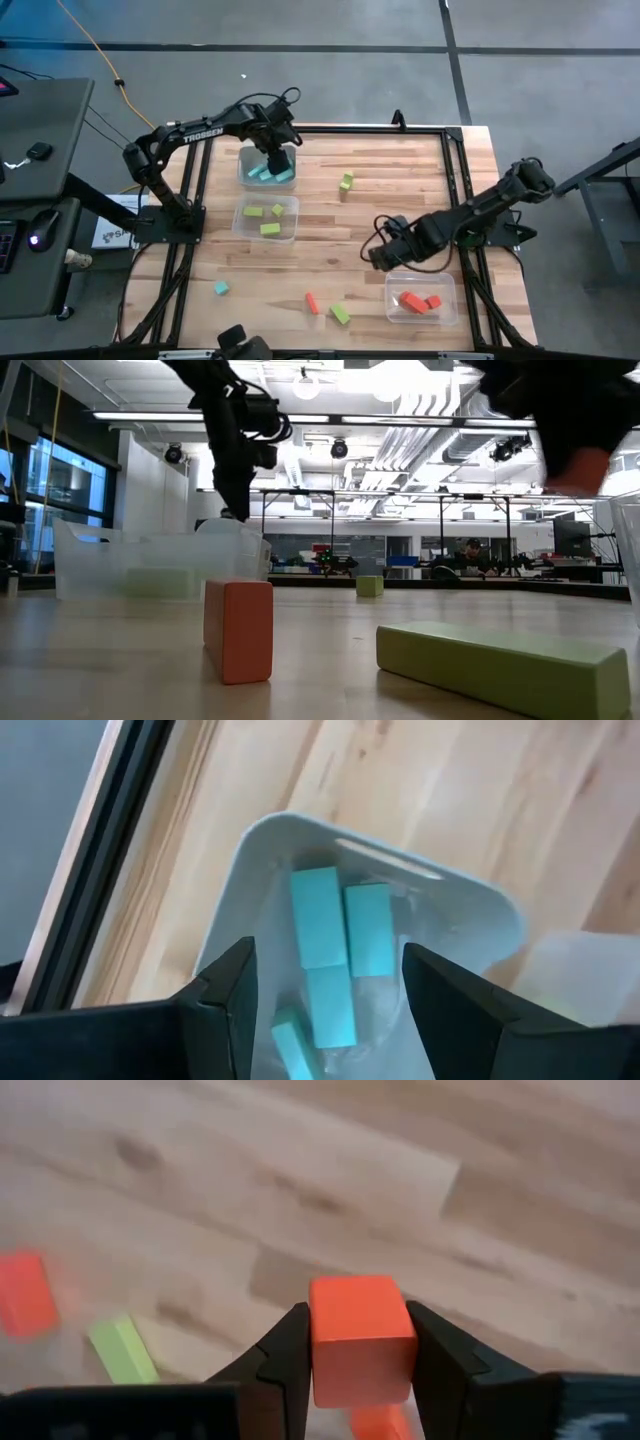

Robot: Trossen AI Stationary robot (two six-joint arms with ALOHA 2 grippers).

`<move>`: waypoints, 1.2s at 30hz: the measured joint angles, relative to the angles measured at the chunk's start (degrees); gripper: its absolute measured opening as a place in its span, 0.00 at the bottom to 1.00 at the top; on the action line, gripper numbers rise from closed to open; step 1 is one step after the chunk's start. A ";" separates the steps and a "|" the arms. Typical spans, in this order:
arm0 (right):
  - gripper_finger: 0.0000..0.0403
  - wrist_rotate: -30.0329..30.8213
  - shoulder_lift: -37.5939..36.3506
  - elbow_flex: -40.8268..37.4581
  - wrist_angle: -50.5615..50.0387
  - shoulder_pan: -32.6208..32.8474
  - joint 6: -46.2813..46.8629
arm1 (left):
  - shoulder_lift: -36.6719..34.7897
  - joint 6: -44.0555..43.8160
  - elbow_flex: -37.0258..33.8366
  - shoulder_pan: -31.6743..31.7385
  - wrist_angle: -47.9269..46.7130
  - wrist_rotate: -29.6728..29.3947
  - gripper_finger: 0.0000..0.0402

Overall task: Sort & place blocks by color
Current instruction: Put the orange block into the right transparent bin

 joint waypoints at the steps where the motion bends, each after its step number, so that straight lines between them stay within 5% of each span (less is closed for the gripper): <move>1: 0.27 -0.98 0.00 0.00 -0.35 0.81 0.00 | 0.00 -0.07 0.47 -0.58 -0.46 -0.02 0.46; 23: 0.27 -4.99 0.00 -1.34 -6.52 20.91 2.89 | 0.00 -16.28 8.67 -21.24 2.09 0.48 0.46; 36: 0.27 -10.17 0.04 -7.94 2.76 27.08 4.63 | 0.00 -27.12 8.72 -27.63 4.29 0.46 0.46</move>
